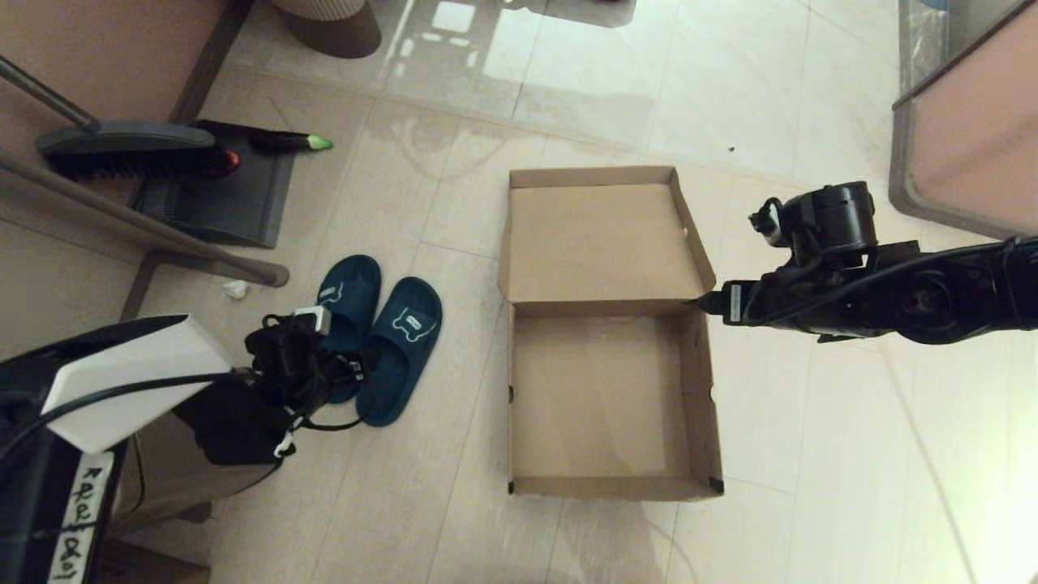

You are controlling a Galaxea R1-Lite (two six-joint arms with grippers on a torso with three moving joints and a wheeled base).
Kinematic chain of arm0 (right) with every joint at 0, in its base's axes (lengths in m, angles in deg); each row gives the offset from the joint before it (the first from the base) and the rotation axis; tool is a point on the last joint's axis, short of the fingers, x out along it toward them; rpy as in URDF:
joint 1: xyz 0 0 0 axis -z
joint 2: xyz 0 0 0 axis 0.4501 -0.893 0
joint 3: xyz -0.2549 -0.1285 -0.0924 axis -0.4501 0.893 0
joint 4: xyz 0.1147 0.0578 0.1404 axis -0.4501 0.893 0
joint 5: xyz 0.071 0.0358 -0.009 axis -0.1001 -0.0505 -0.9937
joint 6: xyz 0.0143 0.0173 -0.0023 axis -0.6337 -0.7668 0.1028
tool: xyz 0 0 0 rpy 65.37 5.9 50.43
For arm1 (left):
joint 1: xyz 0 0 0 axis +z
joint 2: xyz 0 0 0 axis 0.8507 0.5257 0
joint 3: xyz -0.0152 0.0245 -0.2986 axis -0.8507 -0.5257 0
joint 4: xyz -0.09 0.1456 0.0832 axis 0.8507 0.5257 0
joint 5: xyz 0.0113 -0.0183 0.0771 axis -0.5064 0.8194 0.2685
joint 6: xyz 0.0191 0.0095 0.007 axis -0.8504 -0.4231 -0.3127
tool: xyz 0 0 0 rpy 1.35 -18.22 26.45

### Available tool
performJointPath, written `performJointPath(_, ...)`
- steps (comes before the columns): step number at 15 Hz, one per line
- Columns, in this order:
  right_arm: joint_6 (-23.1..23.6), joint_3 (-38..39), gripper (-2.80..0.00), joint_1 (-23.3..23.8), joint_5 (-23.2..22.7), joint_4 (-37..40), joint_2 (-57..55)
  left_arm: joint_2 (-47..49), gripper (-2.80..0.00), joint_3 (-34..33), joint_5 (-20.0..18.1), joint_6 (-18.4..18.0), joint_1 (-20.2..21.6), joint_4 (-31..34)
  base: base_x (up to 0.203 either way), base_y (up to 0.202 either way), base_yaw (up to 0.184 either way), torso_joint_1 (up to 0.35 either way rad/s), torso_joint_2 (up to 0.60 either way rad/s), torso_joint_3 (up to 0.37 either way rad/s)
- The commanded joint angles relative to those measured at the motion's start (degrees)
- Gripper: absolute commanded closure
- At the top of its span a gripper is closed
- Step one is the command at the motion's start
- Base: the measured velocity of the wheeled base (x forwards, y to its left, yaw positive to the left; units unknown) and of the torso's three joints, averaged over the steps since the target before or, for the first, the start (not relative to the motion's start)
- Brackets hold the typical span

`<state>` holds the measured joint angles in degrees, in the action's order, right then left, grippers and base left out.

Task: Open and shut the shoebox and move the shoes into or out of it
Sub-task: Put the shoes into the shoe box

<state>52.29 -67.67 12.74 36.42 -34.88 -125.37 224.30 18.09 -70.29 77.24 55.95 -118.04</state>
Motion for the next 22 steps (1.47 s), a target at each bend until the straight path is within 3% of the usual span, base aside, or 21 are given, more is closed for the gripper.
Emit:
performJointPath(1, -0.23, -0.08, -2.80, -0.67, -0.04, 0.29, 0.92, 2.74, -2.80, 2.77, -0.22, -0.12, -0.03, -0.31, 0.000, 0.000, 0.000, 0.000, 0.00, 0.000)
performJointPath(9, -0.75, 0.01, -2.80, -0.67, -0.30, 0.38, 0.12, 11.57, -2.80, 14.70, -1.10, -2.73, -0.03, -0.32, 0.000, 0.000, 0.000, 0.000, 0.00, 0.000)
performJointPath(13, -0.49, -0.26, -2.80, -0.23, -0.22, 0.38, 0.30, 13.29, -2.80, 18.36, -2.00, -6.69, 0.06, -0.84, 0.000, 0.000, 0.000, 0.000, 0.00, 0.000)
performJointPath(17, -0.75, 0.56, -2.80, -0.23, 0.05, 0.38, 0.52, 14.65, -2.80, 20.47, -2.09, -6.79, 0.58, -0.86, 0.000, 0.000, 0.000, 0.000, 0.00, 0.000)
performJointPath(22, -0.67, 3.70, -2.80, -0.14, 0.14, 0.38, 2.41, 18.89, -2.80, 28.06, -2.09, -6.73, 1.19, -0.70, 0.000, 0.000, 0.000, 0.000, 0.00, 0.000)
